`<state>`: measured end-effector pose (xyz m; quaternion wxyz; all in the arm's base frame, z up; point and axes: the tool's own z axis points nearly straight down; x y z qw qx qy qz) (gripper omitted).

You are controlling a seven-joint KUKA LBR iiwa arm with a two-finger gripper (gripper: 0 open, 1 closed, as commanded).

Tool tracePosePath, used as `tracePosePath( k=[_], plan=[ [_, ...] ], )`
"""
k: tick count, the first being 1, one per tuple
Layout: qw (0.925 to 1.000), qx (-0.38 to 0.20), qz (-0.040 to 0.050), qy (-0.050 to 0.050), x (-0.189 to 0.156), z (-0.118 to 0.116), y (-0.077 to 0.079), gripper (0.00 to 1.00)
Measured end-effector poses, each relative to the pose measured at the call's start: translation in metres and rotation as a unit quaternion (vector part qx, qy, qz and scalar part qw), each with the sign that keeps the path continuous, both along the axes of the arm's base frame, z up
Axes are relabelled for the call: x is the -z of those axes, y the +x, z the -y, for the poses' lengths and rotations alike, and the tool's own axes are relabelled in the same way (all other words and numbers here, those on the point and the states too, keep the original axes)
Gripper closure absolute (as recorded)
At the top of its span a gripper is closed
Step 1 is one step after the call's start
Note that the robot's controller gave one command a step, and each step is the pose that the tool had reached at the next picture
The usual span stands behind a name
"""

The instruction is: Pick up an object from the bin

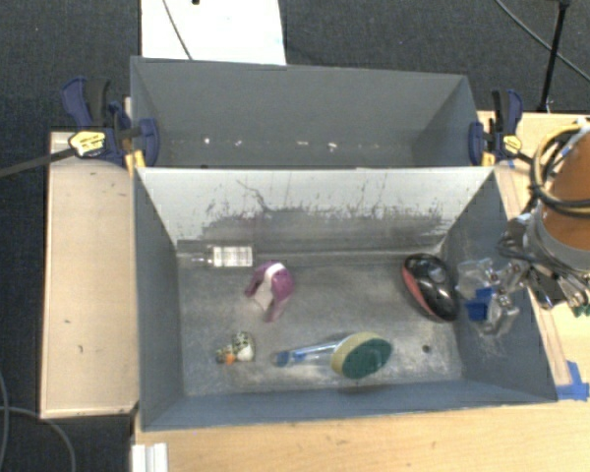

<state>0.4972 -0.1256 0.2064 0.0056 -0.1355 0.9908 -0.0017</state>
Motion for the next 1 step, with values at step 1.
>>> tracePosePath(
  k=[1],
  plan=[
    [0.9821,-0.188,-0.0023,-0.001,-0.0451,-0.0202,0.0154,1.0]
  ],
)
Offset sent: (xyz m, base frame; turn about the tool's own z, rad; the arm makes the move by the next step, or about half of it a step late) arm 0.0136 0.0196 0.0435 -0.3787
